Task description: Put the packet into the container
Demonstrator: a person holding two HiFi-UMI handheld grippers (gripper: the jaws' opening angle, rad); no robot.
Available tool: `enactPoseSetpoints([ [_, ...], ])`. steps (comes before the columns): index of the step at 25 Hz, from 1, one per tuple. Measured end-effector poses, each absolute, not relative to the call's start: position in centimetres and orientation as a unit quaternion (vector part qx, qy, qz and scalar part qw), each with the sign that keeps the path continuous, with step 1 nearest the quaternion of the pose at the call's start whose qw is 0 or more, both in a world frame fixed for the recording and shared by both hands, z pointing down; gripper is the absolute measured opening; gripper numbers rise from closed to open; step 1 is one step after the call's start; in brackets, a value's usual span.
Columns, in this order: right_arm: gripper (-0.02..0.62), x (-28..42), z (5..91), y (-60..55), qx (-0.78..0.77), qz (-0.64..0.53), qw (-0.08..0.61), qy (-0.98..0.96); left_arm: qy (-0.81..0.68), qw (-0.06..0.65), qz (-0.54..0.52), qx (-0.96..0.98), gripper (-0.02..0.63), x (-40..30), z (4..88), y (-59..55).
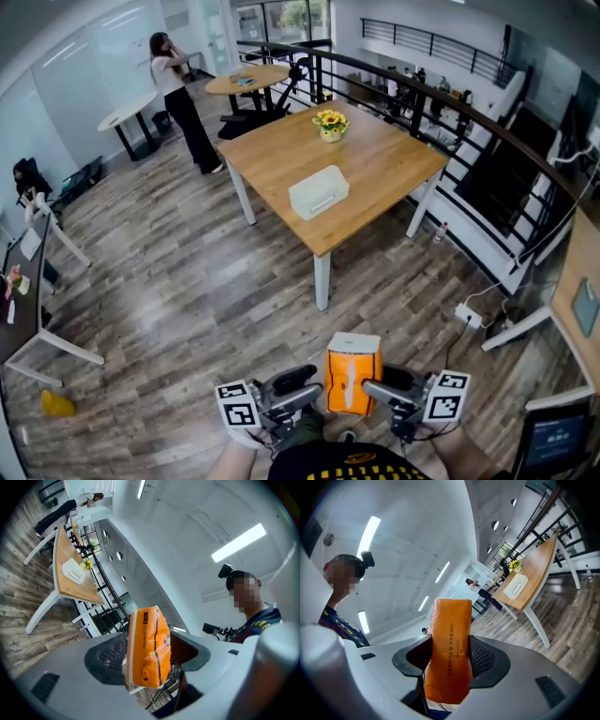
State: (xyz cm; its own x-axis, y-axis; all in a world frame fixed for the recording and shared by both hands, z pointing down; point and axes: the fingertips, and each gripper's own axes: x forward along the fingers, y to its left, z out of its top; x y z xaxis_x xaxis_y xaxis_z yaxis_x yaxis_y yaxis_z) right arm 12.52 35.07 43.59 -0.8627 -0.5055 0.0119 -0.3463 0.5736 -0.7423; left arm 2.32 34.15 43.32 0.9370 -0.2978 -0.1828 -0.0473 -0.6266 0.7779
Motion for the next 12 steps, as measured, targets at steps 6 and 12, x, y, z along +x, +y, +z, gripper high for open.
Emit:
enactPoseSetpoints([
  [6,0.233,12.1,43.2,26.1,-0.308,-0.356,0.094,0.877,-0.098,0.415,-0.11,0.898,0.276,-0.6,44.3,26.9],
  [12,0.233,12.5,41.9,20.0,-0.378,-0.309,0.068,0.87,-0.079,0.401,-0.055,0.911,0.276,-1.8,45.0,22.6],
])
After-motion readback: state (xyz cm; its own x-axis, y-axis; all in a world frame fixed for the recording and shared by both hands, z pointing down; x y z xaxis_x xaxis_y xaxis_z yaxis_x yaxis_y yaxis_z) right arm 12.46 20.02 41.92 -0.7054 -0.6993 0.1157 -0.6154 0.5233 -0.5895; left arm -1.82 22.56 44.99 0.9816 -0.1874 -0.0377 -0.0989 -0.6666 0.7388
